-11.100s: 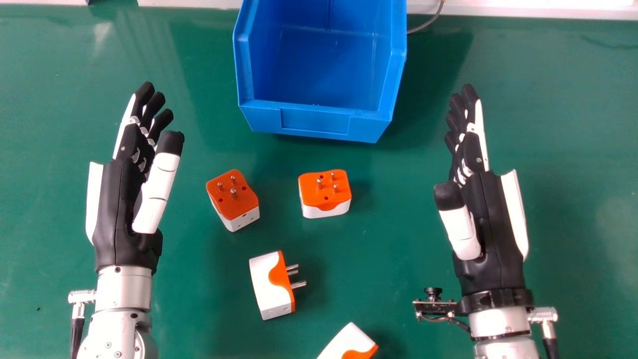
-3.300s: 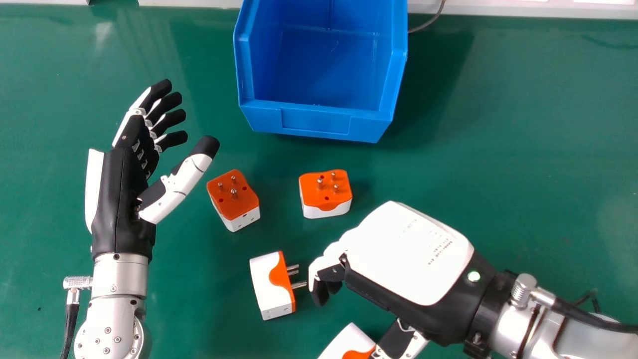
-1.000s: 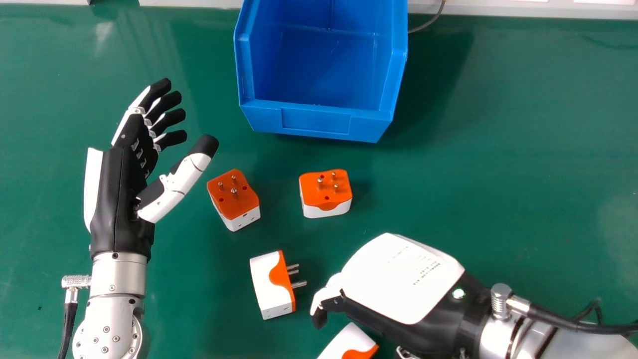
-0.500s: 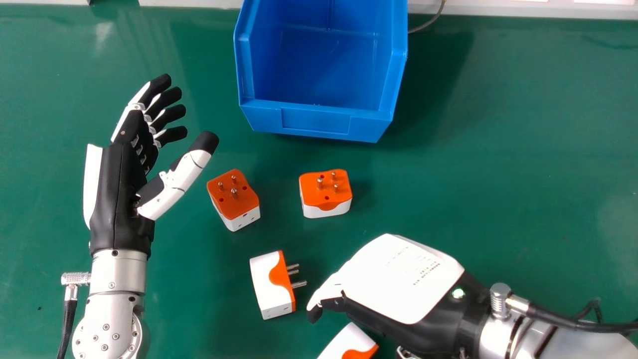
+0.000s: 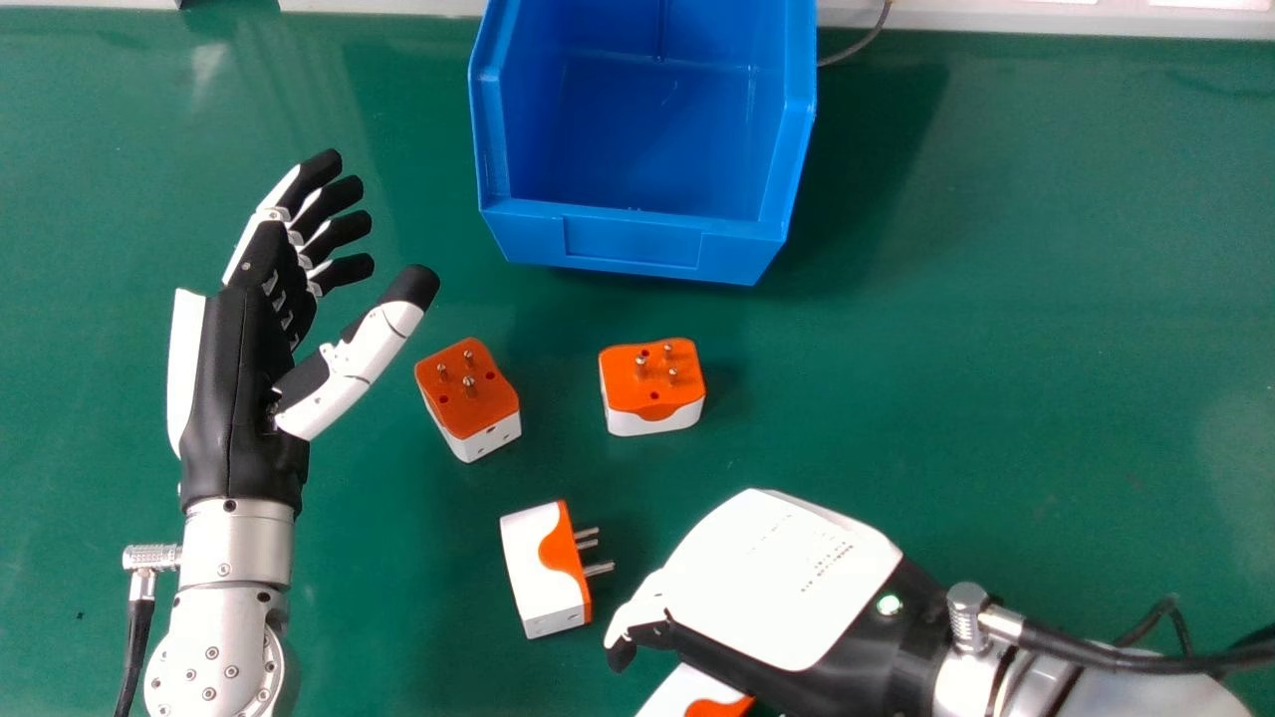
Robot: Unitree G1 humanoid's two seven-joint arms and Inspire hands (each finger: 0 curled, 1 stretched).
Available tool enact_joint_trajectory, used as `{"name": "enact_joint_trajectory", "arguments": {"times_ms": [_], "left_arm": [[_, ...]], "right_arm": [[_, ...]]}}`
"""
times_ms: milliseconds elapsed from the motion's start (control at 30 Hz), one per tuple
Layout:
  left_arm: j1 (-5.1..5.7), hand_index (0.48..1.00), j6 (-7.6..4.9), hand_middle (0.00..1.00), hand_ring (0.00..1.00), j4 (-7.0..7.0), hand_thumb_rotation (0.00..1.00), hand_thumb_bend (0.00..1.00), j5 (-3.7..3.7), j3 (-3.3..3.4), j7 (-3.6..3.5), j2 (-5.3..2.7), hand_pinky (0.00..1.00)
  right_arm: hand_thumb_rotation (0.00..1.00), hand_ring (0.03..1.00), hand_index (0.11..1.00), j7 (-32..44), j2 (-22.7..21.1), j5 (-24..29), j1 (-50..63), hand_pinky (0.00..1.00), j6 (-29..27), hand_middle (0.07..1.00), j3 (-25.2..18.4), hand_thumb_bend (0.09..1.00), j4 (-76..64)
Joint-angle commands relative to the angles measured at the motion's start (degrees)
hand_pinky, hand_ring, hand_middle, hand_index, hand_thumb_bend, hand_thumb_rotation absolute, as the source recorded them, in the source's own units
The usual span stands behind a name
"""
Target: Pick all objects and put in blue box
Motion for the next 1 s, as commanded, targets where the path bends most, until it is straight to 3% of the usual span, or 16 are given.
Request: {"name": "enact_joint_trajectory", "arguments": {"times_ms": [0, 100, 233, 267, 367, 467, 600, 833, 967], "left_arm": [[-0.33, 0.849, -0.58, 0.85, 0.81, -1.01, 0.4, 0.76, -0.16, -0.12, -0.06, 0.41, 0.76], [-0.39, 0.848, -0.76, 0.85, 0.81, -0.77, 0.41, 0.76, 0.44, -0.11, 0.35, 0.59, 0.76], [-0.41, 0.848, -0.7, 0.85, 0.81, -0.9, 0.41, 0.76, -0.08, -0.07, 0.03, 0.49, 0.76], [-0.42, 0.848, -0.71, 0.85, 0.81, -0.86, 0.41, 0.77, -0.1, -0.06, -0.02, 0.52, 0.76], [-0.42, 0.848, -0.65, 0.85, 0.81, -0.82, 0.41, 0.77, -0.27, -0.05, -0.2, 0.56, 0.76], [-0.36, 0.847, -0.65, 0.85, 0.81, -0.97, 0.41, 0.77, -0.23, -0.06, -0.23, 0.58, 0.75], [-0.31, 0.847, -0.5, 0.85, 0.81, -1.11, 0.41, 0.77, -0.68, 0.03, -0.54, 0.51, 0.75], [-0.34, 0.846, -0.62, 0.85, 0.81, -1.06, 0.41, 0.77, -0.14, 0.03, -0.25, 0.64, 0.75], [-0.27, 0.847, -0.38, 0.85, 0.81, -1.24, 0.41, 0.77, -0.74, 0.06, -0.62, 0.47, 0.75]], "right_arm": [[0.17, 0.765, 0.724, -1.0, 0.1, -0.7, -0.1, 0.62, -0.4, 0.766, 0.4, 0.947, -0.1], [0.17, 0.76, 0.718, -0.8, 0.3, -2.0, -0.3, 0.62, -0.4, 0.761, 1.3, 0.924, 0.4], [0.17, 0.755, 0.715, -0.4, 0.4, -3.1, -0.5, 0.62, 0.0, 0.757, 1.9, 0.892, 0.7], [0.15, 0.753, 0.715, -0.4, 0.5, -3.2, -0.6, 0.62, 0.1, 0.756, 2.0, 0.83, 0.8], [0.15, 0.753, 0.715, -0.7, 0.6, -3.2, -0.5, 0.62, 0.4, 0.756, 2.0, 0.83, 1.2], [0.1, 0.755, 0.719, -1.3, 0.6, -3.3, -0.6, 0.62, 0.2, 0.759, 2.0, 0.739, 1.8], [0.08, 0.755, 0.72, -1.5, 0.5, -3.6, -0.7, 0.62, 0.0, 0.76, 2.2, 0.711, 2.3], [0.07, 0.758, 0.723, -2.2, 0.6, -4.0, -1.0, 0.62, -0.1, 0.764, 2.8, 0.669, 3.7], [0.06, 0.759, 0.724, -1.5, 1.0, -4.7, -1.2, 0.62, 0.4, 0.766, 3.4, 0.652, 4.1]]}}
